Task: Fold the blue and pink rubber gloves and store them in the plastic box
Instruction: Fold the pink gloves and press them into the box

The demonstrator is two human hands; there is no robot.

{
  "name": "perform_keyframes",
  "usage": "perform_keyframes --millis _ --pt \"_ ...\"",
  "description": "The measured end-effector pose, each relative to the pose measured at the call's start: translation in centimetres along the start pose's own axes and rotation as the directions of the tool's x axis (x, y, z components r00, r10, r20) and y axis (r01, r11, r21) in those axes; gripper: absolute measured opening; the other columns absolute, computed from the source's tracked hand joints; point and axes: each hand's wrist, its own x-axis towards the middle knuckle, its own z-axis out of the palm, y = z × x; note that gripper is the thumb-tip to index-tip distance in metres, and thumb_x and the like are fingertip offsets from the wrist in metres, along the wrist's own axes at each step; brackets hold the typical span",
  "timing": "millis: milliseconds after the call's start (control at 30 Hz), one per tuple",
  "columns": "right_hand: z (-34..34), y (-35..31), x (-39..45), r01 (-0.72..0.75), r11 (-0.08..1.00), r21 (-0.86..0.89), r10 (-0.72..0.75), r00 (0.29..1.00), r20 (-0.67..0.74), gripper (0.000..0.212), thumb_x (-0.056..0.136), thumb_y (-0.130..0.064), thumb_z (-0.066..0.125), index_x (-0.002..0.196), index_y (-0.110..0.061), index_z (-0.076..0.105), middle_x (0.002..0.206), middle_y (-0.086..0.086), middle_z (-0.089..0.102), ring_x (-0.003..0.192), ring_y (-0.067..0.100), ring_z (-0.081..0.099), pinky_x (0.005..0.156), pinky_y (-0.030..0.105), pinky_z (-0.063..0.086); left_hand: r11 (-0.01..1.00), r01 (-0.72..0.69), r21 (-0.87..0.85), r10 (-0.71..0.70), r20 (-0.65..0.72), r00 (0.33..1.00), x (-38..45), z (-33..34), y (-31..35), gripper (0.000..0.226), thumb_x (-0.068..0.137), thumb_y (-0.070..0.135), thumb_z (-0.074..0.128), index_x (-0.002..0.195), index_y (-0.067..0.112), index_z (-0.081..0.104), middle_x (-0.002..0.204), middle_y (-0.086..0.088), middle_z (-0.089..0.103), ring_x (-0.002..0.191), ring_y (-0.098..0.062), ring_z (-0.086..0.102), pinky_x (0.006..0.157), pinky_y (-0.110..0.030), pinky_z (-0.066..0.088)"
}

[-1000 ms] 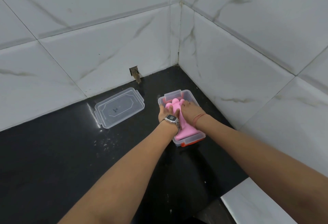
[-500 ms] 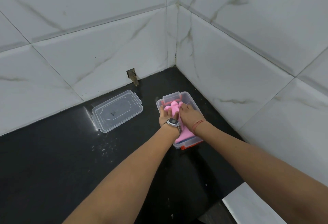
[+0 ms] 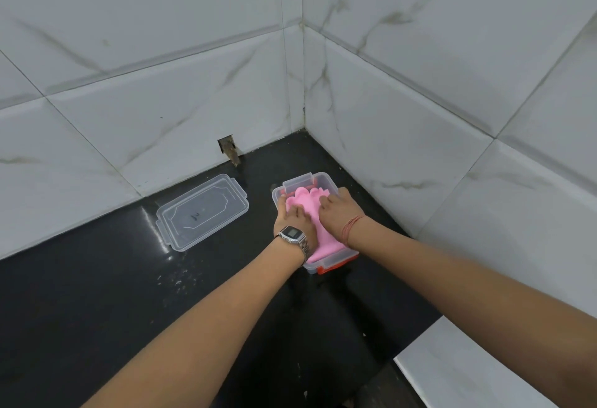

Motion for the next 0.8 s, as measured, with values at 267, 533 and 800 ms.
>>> perform_keyframes --millis 267,533,800 --pt "0.5 0.9 -0.4 0.037 0.999 0.024 -0.038 0.996 0.077 0.062 0.089 -0.031 0.061 0.143 -0.014 0.034 0.152 0.014 0.033 0.144 0.03 0.022 0.119 0.051 0.002 1.0 0.02 0.003 -0.02 0.045 0.999 0.4 0.7 0.2 0.073 0.086 0.06 0.047 0.144 0.017 0.034 0.146 -0.01 0.038 0.139 -0.032 0.026 0.114 -0.058 0.005" --pt "1.8 0.6 -0.1 0.046 0.997 0.067 -0.049 0.997 0.055 0.065 0.095 -0.03 0.05 0.15 -0.014 0.019 0.158 0.012 0.021 0.147 0.028 0.013 0.12 0.048 0.0 0.995 0.057 -0.081 -0.061 -0.043 0.997 1.5 1.2 0.8 0.073 0.078 0.054 0.061 0.137 0.015 0.039 0.132 -0.012 0.044 0.127 -0.03 0.035 0.109 -0.048 0.027" --pt "2.5 0.3 0.0 0.04 0.991 0.125 -0.045 0.998 0.035 0.066 0.096 -0.035 0.047 0.151 -0.015 0.016 0.159 0.011 0.017 0.148 0.028 0.012 0.121 0.047 0.001 0.978 -0.02 -0.21 0.008 -0.057 0.998 1.2 2.4 0.0 0.049 0.09 0.046 0.049 0.125 0.012 0.056 0.124 -0.01 0.058 0.127 -0.03 0.044 0.114 -0.051 0.014"
